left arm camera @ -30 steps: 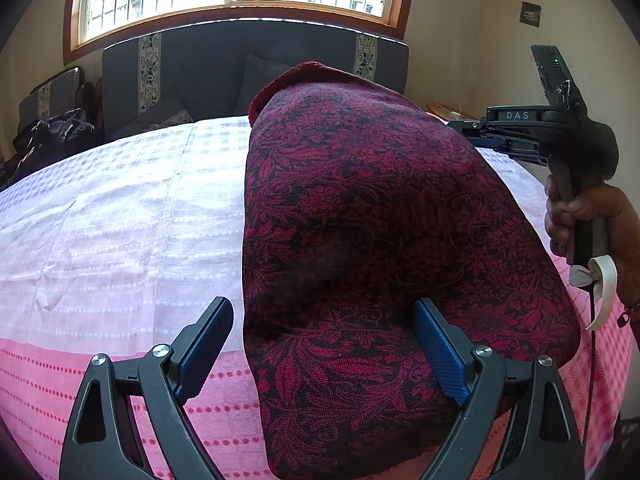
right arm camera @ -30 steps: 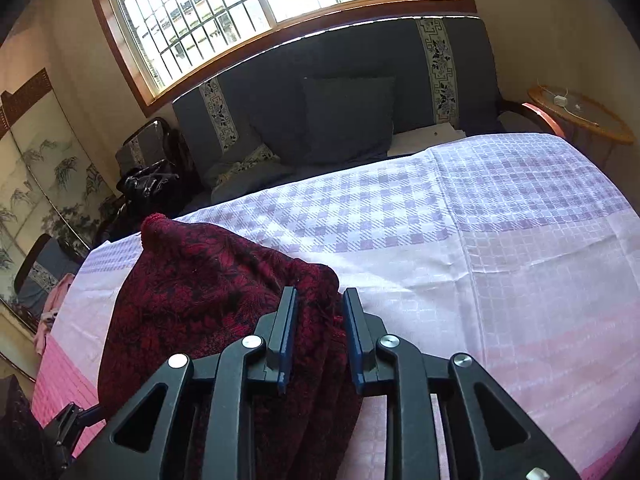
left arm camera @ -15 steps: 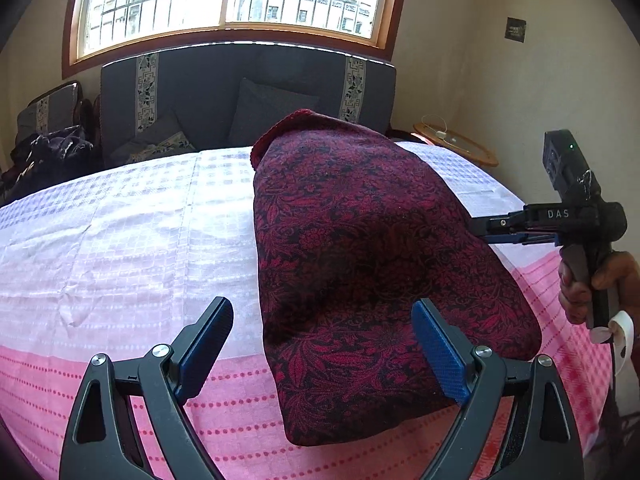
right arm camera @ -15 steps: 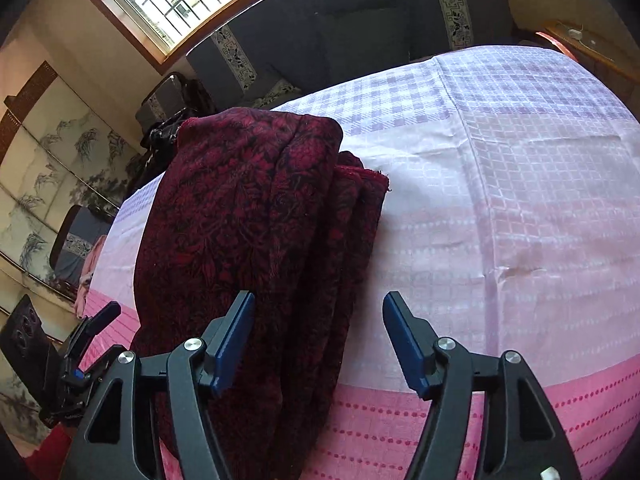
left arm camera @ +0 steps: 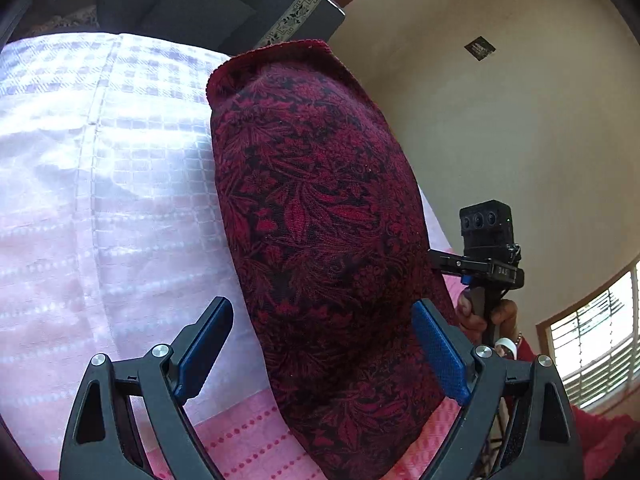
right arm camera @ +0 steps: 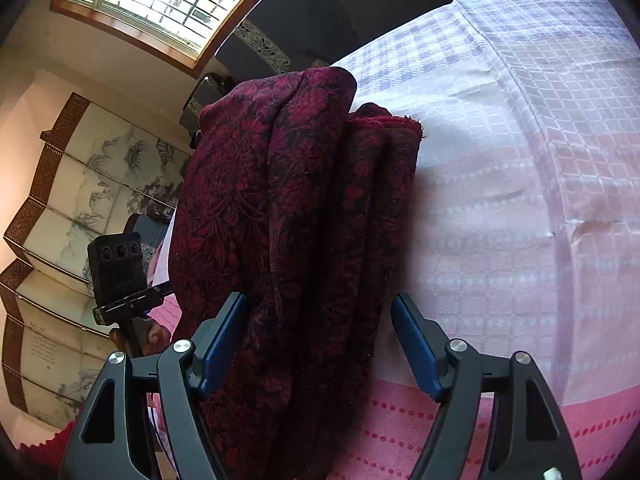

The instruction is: Fold small clothes

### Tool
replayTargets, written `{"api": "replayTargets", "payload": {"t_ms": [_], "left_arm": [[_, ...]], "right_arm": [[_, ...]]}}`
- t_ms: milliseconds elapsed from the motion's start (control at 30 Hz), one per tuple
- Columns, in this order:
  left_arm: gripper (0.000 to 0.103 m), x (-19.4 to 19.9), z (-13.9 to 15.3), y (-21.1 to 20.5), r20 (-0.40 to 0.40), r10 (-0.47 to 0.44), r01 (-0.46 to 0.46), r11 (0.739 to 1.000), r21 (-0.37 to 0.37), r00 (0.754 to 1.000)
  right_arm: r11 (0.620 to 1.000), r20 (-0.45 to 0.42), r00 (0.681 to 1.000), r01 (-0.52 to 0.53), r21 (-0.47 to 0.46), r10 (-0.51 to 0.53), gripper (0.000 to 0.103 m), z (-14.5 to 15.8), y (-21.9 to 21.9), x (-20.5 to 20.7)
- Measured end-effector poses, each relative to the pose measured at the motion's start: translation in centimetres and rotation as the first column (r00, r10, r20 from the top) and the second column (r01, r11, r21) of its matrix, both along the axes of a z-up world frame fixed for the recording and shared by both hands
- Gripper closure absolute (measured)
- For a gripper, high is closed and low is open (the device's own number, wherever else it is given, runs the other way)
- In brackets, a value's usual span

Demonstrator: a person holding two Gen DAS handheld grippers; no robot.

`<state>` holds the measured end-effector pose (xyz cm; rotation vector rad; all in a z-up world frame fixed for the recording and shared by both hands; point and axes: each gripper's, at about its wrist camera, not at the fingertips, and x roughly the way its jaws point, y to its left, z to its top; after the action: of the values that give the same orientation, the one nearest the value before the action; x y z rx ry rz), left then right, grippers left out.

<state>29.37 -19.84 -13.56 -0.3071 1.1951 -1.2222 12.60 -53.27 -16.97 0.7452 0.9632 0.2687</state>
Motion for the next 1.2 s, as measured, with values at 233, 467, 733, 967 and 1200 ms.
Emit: {"api": "replayTargets", "payload": {"t_ms": [233,467,733,967,1200], "left_arm": [[0.012,1.7,-0.5,-1.2,-0.077,-0.104,0.100,0.994,-0.049,0.992],[0.012,2.6,-0.6,-2.3,-0.097,-0.096,0.095,0.995,-0.017,0.991],[0.020,1.7,-1.6,-3.4,-0.053,0.000,0.002,0.999,0.046,0.999],[0.044,-3.6,1.6,-4.5,0.339,0.053,-0.116,0.979,0.167,0.939],[0.046,-8.2,3.4,-3.8,0.475,0.106,-0.240,0.943,0.231,0.874]], "right_arm": [[0.997,0.043,0.999,-0.034,0.063,0.031,0.030,-1.2,0.4,0.8],[0.996,0.094,0.993,-0.070,0.055,0.064,0.024,-0.9,1.9,2.3],[0.999,0.099,0.994,-0.040,0.019,0.038,0.037,-1.2,2.6,2.2],[1.000,0.134,0.991,0.024,-0.008,-0.023,0.064,-0.4,3.6,1.3],[0.996,0.183,0.982,0.058,-0.074,-0.043,0.068,2.2,6.9,-0.9]]}}
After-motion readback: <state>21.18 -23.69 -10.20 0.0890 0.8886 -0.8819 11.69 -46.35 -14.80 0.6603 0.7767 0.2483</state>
